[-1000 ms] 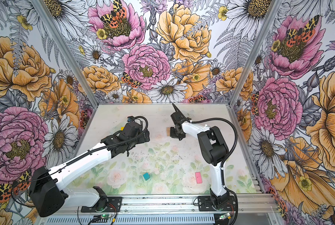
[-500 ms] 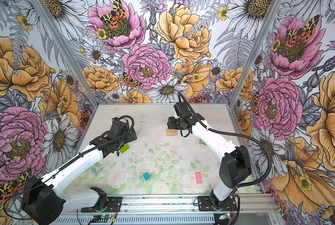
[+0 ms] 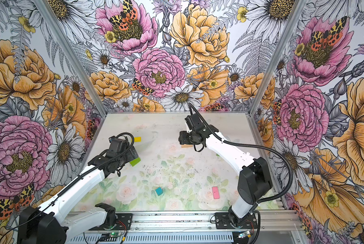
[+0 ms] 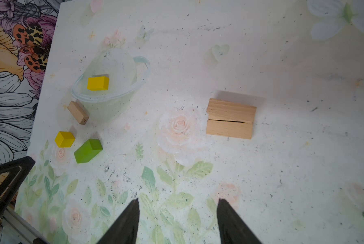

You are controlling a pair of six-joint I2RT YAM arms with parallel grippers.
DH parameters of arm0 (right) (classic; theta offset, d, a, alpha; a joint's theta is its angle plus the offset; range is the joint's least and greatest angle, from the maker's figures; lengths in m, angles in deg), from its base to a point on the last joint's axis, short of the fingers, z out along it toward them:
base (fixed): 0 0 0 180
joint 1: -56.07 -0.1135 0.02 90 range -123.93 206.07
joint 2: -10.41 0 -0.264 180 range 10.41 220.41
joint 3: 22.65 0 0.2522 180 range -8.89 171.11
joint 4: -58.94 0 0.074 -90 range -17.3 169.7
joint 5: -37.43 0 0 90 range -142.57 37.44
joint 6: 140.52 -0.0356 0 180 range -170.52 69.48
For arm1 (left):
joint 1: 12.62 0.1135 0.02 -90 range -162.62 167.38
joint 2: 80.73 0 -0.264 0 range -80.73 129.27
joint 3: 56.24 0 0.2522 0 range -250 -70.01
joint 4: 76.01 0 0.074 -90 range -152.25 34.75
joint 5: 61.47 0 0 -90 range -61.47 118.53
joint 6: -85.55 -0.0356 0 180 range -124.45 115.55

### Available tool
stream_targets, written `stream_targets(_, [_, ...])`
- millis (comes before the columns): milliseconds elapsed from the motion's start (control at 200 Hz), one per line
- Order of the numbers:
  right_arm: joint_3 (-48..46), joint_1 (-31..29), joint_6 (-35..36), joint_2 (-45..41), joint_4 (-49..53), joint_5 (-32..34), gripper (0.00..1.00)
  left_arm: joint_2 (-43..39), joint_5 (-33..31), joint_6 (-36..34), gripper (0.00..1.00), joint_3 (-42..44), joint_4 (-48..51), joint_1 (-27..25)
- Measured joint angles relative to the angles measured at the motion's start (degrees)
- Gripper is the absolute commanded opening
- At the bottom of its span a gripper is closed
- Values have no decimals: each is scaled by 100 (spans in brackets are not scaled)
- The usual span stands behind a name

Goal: Build the wood block tower
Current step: 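Raise the right gripper while the left gripper moves toward the small wood bar, then lower the left gripper onto the small wood bar beside the plastic lid and close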

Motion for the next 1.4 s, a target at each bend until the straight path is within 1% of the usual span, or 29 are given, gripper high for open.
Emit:
stream_targets(100, [22,-13,26,101,0,-79,66,149,15,-111,99,-17,-4,249])
stream_targets(205, [26,-26,57,114,7,-138,69,533,35,-304,99,-114,-9,505])
stream_targets(405, [46,-24,59,111,4,-186,71,1329,181,-575,99,-439,-118,1003])
stream_targets(575, [59,-22,59,114,2,-225,72,1908,258,-693,98,-763,-286,1235])
stream_targets(715, [68,15,59,114,2,-284,72,2385,321,-874,97,-1130,-380,1353])
stream_targets(865, [68,94,59,114,4,-332,72,2865,487,-1119,94,-1486,-463,1473])
stream_targets(1106, [68,203,59,114,4,-369,73,3252,758,-1182,93,-1519,-509,1517])
stream_targets(1286, [68,219,59,114,4,-369,73,3346,817,-1180,92,-1537,-518,1405])
stream_targets(1396, [68,221,59,114,4,-369,73,3539,885,-1178,92,-1626,-520,1335])
